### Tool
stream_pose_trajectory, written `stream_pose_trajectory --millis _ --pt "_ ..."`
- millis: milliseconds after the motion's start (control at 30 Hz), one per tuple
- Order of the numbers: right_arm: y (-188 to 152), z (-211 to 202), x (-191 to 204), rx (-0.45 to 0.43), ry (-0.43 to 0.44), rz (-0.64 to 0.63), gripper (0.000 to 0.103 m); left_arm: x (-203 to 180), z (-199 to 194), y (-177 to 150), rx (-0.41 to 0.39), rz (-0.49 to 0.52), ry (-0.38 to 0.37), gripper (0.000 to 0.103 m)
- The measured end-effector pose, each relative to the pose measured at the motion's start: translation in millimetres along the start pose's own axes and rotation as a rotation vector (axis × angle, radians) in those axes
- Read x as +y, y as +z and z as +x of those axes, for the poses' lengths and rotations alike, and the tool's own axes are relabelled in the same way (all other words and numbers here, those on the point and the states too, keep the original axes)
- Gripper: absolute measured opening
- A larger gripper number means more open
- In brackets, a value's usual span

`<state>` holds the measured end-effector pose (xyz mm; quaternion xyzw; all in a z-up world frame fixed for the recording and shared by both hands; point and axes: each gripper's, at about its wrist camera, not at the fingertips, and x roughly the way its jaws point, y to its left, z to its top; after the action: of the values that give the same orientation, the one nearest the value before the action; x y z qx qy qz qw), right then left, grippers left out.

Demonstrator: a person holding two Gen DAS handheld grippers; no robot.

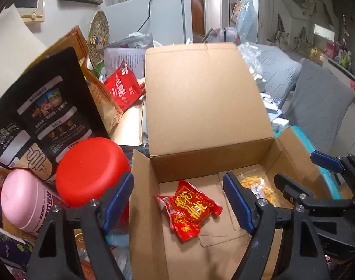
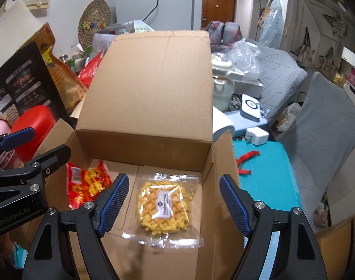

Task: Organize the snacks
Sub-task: 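Lower both held snacks into the box and open both tools, then withdraw both tools from the box back toward the table snacks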

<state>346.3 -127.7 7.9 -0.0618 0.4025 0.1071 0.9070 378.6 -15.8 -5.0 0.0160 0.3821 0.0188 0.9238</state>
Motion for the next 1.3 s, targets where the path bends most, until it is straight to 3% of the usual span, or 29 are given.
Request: stream_pose_trajectory --millis 667,933,1300 --pt "-14.7 -154.2 8.8 -0.233 -0.002 -0.036 0.081 10.4 -145.0 -6.9 -0.178 -0.018 -0.032 0.079" --pt "-43.2 -195.7 14.7 -0.278 -0.027 -0.063 0.081 6.6 -182.2 -33.2 -0.218 -0.033 -0.079 0.079" --pt "-94.0 -230.8 20.1 -0.302 -0.040 -0.066 0.081 -6.8 -211.7 -79.9 -0.206 -0.001 -0.148 0.079"
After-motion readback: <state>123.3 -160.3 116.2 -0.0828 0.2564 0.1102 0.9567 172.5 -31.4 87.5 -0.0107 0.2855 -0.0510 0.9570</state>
